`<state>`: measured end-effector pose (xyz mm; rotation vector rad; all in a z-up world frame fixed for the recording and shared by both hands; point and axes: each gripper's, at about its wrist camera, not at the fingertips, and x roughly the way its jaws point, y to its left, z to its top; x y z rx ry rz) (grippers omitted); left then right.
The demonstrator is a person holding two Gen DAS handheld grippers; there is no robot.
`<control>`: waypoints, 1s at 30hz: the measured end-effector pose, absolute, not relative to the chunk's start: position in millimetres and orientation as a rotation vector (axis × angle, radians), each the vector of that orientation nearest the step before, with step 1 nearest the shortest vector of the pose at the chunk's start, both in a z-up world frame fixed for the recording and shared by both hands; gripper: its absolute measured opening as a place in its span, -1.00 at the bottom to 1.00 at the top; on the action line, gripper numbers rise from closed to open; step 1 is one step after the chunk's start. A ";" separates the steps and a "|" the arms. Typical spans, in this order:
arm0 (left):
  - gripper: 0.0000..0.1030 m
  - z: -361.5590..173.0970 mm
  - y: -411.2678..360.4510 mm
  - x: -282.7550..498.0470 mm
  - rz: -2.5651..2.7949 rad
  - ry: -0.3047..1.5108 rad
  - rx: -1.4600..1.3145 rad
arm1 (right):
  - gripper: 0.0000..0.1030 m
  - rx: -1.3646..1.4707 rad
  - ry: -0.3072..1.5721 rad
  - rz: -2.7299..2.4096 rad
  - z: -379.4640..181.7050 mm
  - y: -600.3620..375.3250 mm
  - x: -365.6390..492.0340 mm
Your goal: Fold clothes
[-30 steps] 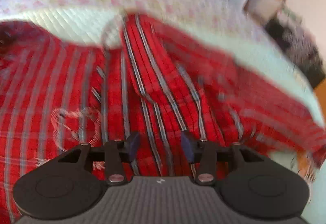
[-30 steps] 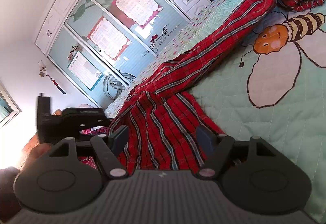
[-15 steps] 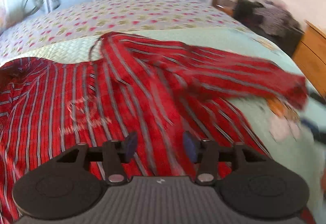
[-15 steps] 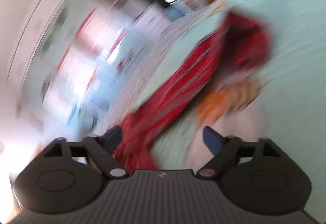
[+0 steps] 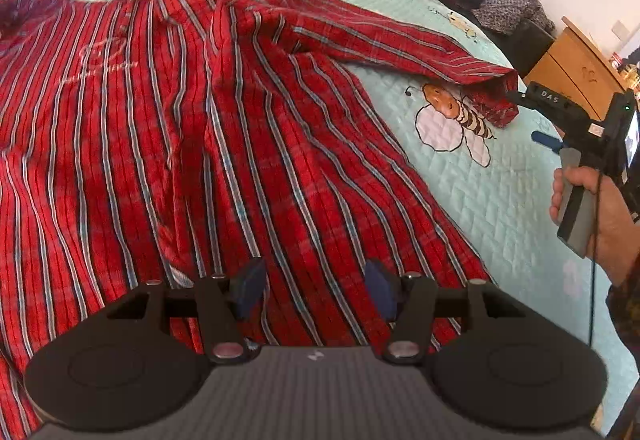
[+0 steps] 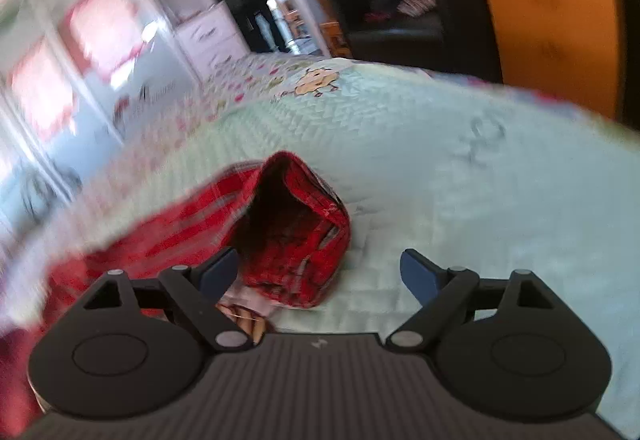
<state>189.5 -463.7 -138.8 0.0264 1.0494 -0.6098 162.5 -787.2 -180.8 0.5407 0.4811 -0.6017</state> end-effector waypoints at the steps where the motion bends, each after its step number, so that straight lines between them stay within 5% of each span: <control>1: 0.12 -138.7 -464.7 188.5 -0.607 1.052 0.027 | 0.72 0.506 0.479 -0.605 -179.3 -788.6 161.6; 9: 0.30 -141.3 -485.5 187.2 -0.532 1.121 0.055 | 0.64 0.541 0.546 -0.578 -194.5 -819.0 191.8; 10: 0.30 -142.2 -487.9 186.9 -0.524 1.132 0.055 | 0.56 0.469 0.563 -0.559 -191.1 -815.1 198.9; 13: 0.31 -150.7 -491.3 187.6 -0.509 1.166 0.048 | -0.22 0.192 0.613 -0.504 -175.5 -799.2 219.2; 14: 0.31 -153.4 -492.2 188.0 -0.501 1.173 0.050 | -0.68 0.100 0.627 -0.485 -170.3 -793.8 226.0; 20: 0.59 -158.9 -499.8 186.1 -0.484 1.169 0.055 | -0.77 -0.514 0.639 -0.386 -133.4 -759.3 260.6; 25: 0.73 -160.8 -510.2 179.6 -0.470 1.148 0.100 | -0.67 -1.296 0.414 -0.570 -135.7 -787.9 253.6; 26: 0.77 -161.5 -511.0 178.3 -0.471 1.142 0.104 | -0.52 -1.304 0.485 -0.570 -144.3 -801.0 254.4; 27: 0.81 -162.3 -511.9 177.1 -0.471 1.137 0.108 | 0.02 -1.265 0.591 -0.559 -154.1 -815.3 255.9; 29: 0.89 -163.7 -514.6 175.0 -0.479 1.129 0.129 | 0.70 -1.178 0.800 -0.533 -173.9 -844.0 258.8; 30: 0.93 -164.4 -515.9 174.0 -0.484 1.125 0.140 | 0.73 -1.094 0.870 -0.487 -182.1 -849.4 254.7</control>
